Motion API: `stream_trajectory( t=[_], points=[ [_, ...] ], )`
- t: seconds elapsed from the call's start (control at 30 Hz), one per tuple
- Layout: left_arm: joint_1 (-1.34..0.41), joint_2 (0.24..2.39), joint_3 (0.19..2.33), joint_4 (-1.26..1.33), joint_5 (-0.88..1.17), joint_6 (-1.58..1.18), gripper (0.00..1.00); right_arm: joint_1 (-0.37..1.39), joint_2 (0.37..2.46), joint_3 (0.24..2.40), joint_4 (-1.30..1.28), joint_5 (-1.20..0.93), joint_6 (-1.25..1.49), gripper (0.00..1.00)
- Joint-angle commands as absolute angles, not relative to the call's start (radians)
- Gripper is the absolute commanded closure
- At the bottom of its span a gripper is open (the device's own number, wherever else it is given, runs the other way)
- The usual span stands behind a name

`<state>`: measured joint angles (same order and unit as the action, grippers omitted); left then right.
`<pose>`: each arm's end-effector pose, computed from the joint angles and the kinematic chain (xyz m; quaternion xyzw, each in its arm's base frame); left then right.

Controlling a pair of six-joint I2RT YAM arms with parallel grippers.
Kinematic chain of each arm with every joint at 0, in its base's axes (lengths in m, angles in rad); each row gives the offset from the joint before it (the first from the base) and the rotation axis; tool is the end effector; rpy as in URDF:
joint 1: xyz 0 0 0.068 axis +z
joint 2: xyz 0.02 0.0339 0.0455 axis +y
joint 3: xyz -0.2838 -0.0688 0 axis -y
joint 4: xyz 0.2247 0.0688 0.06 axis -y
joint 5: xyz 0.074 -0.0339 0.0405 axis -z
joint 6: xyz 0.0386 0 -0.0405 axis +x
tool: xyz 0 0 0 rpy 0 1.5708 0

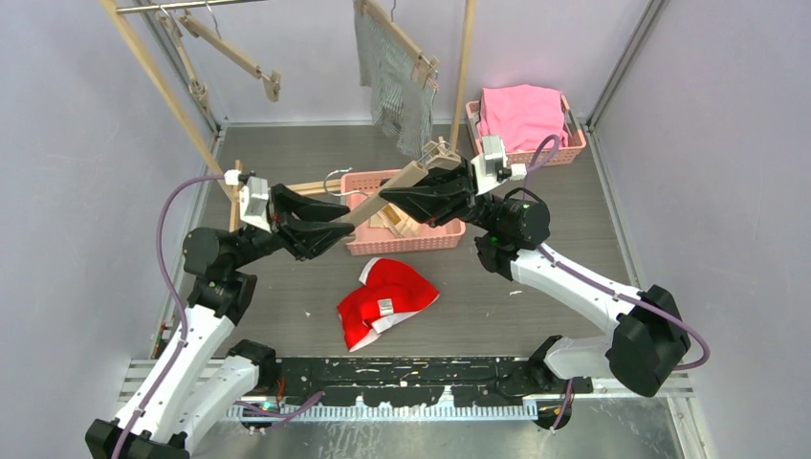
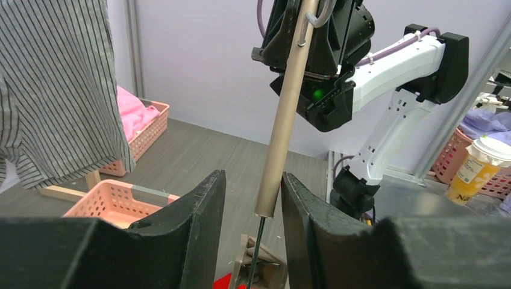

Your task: Remove the underwear clipped to the hanger

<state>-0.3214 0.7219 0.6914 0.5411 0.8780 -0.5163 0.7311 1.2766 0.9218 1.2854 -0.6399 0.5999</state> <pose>0.1040 -0.0659 0.4024 0.3204 0.4912 -0.5139 0.6260 0.1573 0.1720 0.4475 -0.3175 0.2785 0.6342 0.6477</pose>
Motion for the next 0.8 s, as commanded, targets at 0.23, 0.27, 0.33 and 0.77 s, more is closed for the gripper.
stream_trajectory(
  t=[0.23,0.27,0.33,0.77],
  points=[
    [-0.33,0.726,0.711,0.618,0.928,-0.568,0.95,0.743,1.288,0.96,1.36,-0.634,0.622,0.99],
    [-0.331,0.726,0.717,0.605,0.93,-0.566,0.99,0.743,1.29,0.962,1.357,-0.635,0.622,0.99],
    [-0.331,0.73,0.74,0.563,0.941,-0.57,1.0,0.744,1.291,0.962,1.349,-0.636,0.619,0.99],
    [-0.331,0.713,0.997,-0.03,0.865,-0.429,1.0,0.748,1.284,0.939,1.293,-0.6,0.595,0.52]
  ],
)
